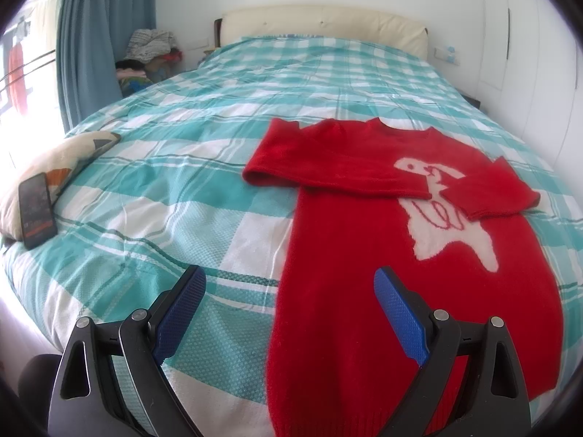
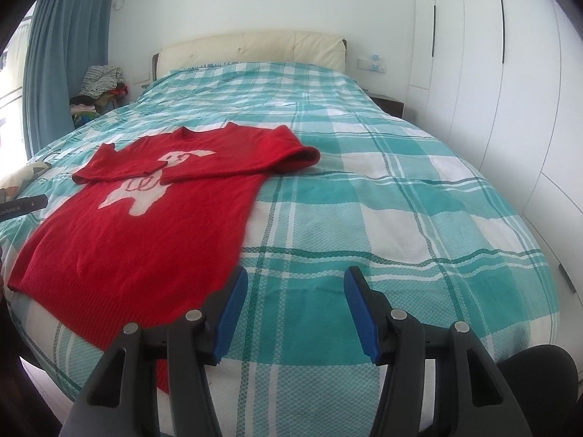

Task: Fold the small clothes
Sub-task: 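Open both grippers and lift them off the hem, then grasp a folded sleeve with the right gripper, pull it outward, release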

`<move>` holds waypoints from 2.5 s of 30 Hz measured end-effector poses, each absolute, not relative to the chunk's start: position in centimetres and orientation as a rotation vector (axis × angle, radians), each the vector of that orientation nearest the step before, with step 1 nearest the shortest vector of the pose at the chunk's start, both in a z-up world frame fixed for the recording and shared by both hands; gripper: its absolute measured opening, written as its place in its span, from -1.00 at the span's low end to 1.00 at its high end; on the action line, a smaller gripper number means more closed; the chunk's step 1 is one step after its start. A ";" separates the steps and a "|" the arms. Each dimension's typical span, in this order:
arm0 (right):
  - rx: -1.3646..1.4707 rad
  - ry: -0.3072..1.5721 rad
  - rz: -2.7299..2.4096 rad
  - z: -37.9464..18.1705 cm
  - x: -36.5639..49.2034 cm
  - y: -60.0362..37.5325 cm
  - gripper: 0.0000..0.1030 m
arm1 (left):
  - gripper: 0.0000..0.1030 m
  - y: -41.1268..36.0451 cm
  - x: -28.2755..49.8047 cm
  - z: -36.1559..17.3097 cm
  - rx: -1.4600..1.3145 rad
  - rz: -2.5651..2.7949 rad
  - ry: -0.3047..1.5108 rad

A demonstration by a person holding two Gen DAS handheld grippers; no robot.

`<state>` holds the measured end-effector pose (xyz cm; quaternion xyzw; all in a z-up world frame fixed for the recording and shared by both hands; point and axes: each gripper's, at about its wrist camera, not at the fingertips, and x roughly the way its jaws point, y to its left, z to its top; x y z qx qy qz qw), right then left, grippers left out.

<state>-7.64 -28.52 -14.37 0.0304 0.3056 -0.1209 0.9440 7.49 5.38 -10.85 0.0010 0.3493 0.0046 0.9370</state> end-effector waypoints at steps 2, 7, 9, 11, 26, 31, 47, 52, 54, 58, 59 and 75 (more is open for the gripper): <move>0.082 0.629 -0.235 -14.0 -7.7 -28.7 0.07 | 0.84 5.6 7.6 -10.9 -0.005 0.015 0.714; 0.003 0.773 -0.120 -11.9 -4.4 -28.9 0.07 | 0.84 6.7 7.9 -10.8 -0.061 0.020 0.728; -0.151 0.831 -0.106 -10.6 -1.9 -28.0 0.07 | 0.84 7.0 7.9 -10.7 -0.087 0.016 0.732; -0.311 0.830 -0.098 -9.7 0.8 -26.8 0.08 | 0.84 7.2 7.9 -10.6 -0.104 0.015 0.731; -0.255 0.960 0.259 -17.7 20.4 -17.4 -0.20 | 0.84 7.7 8.6 -11.2 -0.097 0.048 0.760; 0.016 0.872 0.116 -13.7 19.5 -26.0 -0.85 | 0.84 8.1 8.9 -11.5 -0.121 0.043 0.784; 0.691 0.643 -0.446 -14.5 3.8 -58.0 -0.84 | 0.84 7.3 9.2 -12.7 -0.131 0.031 0.810; 0.864 0.590 -0.392 -16.2 3.1 -58.9 -0.73 | 0.84 7.7 9.1 -12.9 -0.147 0.043 0.812; 0.867 0.598 -0.389 -16.4 3.2 -58.9 -0.43 | 0.84 7.9 9.3 -13.0 -0.165 0.039 0.820; 0.908 0.597 -0.388 -17.0 2.8 -59.3 -0.39 | 0.84 7.7 9.6 -13.3 -0.160 0.044 0.830; 0.910 0.592 -0.400 -17.0 2.7 -59.4 -0.39 | 0.84 7.7 9.6 -13.4 -0.157 0.044 0.832; 0.795 0.698 -0.601 -17.7 1.7 -60.3 -0.95 | 0.84 6.7 9.3 -13.4 -0.071 0.060 0.823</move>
